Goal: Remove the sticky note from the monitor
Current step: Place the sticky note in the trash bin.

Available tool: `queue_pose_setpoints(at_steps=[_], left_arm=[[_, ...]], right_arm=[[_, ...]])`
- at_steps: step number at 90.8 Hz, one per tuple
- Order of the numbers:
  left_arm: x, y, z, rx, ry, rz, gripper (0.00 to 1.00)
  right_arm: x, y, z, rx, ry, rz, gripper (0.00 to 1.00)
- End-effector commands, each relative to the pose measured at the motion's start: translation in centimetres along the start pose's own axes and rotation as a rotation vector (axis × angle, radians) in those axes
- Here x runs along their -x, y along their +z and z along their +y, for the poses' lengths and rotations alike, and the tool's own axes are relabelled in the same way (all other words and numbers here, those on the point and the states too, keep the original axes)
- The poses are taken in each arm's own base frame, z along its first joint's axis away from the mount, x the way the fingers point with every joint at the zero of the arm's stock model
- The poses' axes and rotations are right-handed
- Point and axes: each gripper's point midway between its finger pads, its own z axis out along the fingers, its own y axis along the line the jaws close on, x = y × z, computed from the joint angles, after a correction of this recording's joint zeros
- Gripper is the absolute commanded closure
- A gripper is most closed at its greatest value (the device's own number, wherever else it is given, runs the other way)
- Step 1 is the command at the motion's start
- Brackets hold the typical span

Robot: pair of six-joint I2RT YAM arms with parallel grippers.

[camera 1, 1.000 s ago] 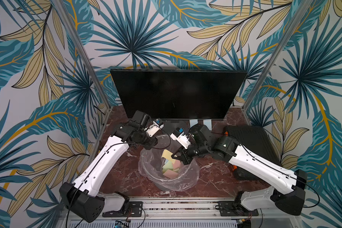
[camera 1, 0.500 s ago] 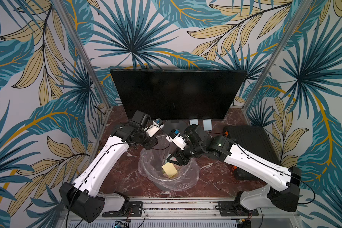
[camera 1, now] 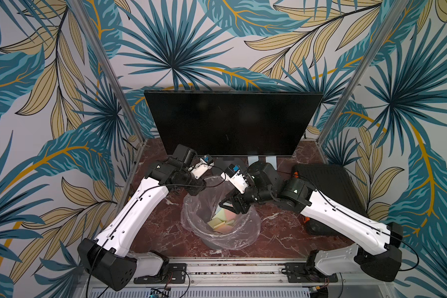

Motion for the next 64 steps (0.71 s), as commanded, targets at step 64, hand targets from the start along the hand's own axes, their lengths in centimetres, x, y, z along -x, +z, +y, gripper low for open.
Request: queue_pose_setpoints(at_steps=[64], left_arm=[[-0.4, 0.3, 0.5, 0.027, 0.004, 0.014, 0.47]], right_arm=[[1.2, -12.2, -12.5, -0.321, 0.407, -0.465, 0.34]])
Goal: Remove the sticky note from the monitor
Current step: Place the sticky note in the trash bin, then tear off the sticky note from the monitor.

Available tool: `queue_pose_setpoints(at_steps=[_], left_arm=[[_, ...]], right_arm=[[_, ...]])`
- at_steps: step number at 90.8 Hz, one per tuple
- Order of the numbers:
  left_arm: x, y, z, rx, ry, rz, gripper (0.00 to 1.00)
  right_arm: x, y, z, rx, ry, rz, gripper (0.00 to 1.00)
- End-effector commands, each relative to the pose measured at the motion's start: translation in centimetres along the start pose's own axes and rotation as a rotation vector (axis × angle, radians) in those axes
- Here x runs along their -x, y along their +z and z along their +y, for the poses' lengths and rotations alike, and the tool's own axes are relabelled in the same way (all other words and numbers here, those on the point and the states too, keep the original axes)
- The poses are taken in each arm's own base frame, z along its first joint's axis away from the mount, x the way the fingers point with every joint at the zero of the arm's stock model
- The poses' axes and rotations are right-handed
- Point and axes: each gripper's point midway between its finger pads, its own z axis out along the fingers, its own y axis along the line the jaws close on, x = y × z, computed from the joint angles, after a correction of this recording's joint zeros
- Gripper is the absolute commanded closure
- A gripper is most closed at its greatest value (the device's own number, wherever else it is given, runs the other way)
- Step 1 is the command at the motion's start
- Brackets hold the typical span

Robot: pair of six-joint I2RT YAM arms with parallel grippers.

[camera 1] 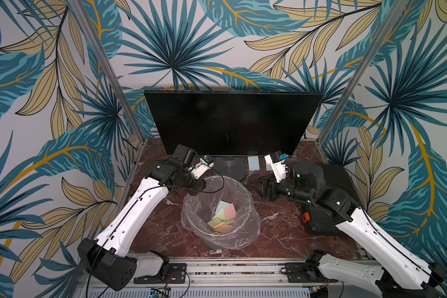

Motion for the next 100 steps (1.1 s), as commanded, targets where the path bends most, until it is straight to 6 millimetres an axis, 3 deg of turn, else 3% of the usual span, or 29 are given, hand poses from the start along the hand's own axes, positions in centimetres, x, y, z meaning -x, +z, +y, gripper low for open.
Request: queue_pose_setpoints(at_steps=[1, 17, 40, 66, 100], left_arm=[[-0.4, 0.3, 0.3, 0.019, 0.004, 0.013, 0.47], [-0.5, 0.3, 0.3, 0.018, 0.004, 0.014, 0.47], [-0.5, 0.5, 0.4, 0.019, 0.004, 0.018, 0.47], [-0.5, 0.6, 0.3, 0.015, 0.003, 0.023, 0.47], [-0.5, 0.6, 0.3, 0.012, 0.003, 0.019, 0.47]], right_arm=[[1.0, -0.2, -3.8, -0.074, 0.167, -0.086, 0.34], [-0.9, 1.3, -9.4, -0.139, 0.374, -0.122, 0.33], [-3.5, 5.7, -13.7, -0.149, 0.552, -0.18, 0.32], [-3.8, 9.8, -16.6, -0.158, 0.604, -0.245, 0.34], [-3.3, 13.1, -19.1, -0.175, 0.621, -0.306, 0.39]])
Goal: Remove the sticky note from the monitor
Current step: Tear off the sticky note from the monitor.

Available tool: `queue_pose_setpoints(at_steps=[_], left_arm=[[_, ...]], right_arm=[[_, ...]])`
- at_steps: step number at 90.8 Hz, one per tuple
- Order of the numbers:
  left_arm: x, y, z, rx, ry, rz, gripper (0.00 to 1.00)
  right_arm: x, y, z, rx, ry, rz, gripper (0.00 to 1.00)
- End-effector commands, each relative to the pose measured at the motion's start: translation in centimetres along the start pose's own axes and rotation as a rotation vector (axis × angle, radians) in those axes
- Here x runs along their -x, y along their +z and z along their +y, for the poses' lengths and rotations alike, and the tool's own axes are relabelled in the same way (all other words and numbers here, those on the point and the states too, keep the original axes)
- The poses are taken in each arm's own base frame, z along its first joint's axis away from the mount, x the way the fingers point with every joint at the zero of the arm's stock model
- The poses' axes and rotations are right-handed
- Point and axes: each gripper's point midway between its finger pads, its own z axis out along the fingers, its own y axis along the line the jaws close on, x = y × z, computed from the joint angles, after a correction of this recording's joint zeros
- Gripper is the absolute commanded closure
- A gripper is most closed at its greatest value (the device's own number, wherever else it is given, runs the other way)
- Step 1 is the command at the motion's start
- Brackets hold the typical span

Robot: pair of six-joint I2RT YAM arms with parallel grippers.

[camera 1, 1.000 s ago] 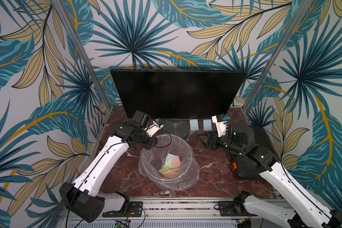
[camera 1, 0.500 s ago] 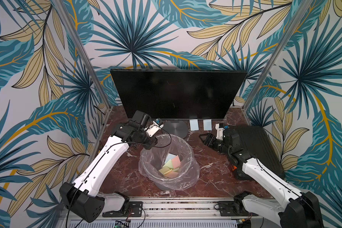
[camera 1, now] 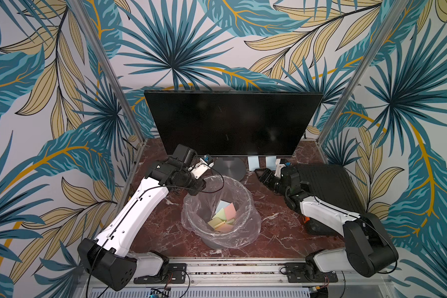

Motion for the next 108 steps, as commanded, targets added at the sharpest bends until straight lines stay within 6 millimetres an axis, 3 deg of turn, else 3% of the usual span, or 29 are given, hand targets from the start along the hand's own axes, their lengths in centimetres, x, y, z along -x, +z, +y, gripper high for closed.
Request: queue_pose_setpoints(at_steps=[1, 53, 65, 85, 97, 108], left_arm=[[-0.5, 0.6, 0.2, 0.009, 0.002, 0.021, 0.47], [-0.5, 0.5, 0.2, 0.009, 0.003, 0.02, 0.47], [-0.4, 0.4, 0.2, 0.01, 0.003, 0.015, 0.47], [-0.4, 0.4, 0.2, 0.009, 0.003, 0.016, 0.47], [-0.4, 0.4, 0.1, 0.007, 0.003, 0.015, 0.47], [-0.4, 0.4, 0.2, 0.009, 0.003, 0.016, 0.47]], right_arm=[[1.7, 0.7, 1.2, 0.047, 0.005, -0.073, 0.39], [2.0, 2.8, 2.4, 0.111, -0.012, -0.058, 0.51], [1.9, 2.8, 2.6, 0.117, -0.018, -0.055, 0.63], [1.9, 2.3, 2.5, 0.11, -0.022, -0.059, 0.91], [2.0, 2.1, 2.7, 0.112, -0.023, -0.061, 1.0], [2.0, 2.2, 2.9, 0.115, -0.029, -0.055, 1.0]])
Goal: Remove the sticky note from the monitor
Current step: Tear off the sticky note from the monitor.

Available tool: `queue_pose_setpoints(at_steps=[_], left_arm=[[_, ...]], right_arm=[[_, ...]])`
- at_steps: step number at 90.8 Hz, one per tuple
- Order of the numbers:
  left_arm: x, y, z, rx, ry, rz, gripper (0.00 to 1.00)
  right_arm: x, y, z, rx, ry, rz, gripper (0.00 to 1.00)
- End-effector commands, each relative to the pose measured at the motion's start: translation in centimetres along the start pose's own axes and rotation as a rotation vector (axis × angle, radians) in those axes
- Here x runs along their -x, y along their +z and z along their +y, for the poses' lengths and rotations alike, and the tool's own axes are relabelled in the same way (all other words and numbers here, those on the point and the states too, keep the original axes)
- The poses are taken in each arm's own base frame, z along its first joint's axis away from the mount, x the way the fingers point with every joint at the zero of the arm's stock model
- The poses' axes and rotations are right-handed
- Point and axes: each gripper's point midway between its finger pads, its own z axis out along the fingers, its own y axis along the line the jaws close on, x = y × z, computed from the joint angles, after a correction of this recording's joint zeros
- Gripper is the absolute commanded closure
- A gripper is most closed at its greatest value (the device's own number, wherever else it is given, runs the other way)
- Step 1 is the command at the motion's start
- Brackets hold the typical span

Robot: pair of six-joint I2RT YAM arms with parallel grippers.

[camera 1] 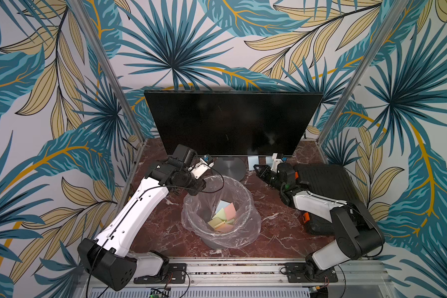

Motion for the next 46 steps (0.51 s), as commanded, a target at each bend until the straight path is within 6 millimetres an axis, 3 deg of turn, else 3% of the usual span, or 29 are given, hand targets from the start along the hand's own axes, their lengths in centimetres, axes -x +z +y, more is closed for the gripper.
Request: queue_pose_setpoints(at_steps=[1, 23, 46], left_arm=[[-0.5, 0.4, 0.2, 0.01, 0.003, 0.017, 0.47], [-0.4, 0.3, 0.2, 0.01, 0.002, 0.016, 0.47], [-0.4, 0.3, 0.2, 0.011, 0.003, 0.015, 0.47]], right_arm=[[0.5, -0.3, 1.2, 0.028, -0.022, -0.008, 1.0], [0.8, -0.6, 1.9, 0.047, -0.024, -0.008, 1.0], [1.6, -2.0, 4.2, 0.092, -0.071, -0.009, 1.0]])
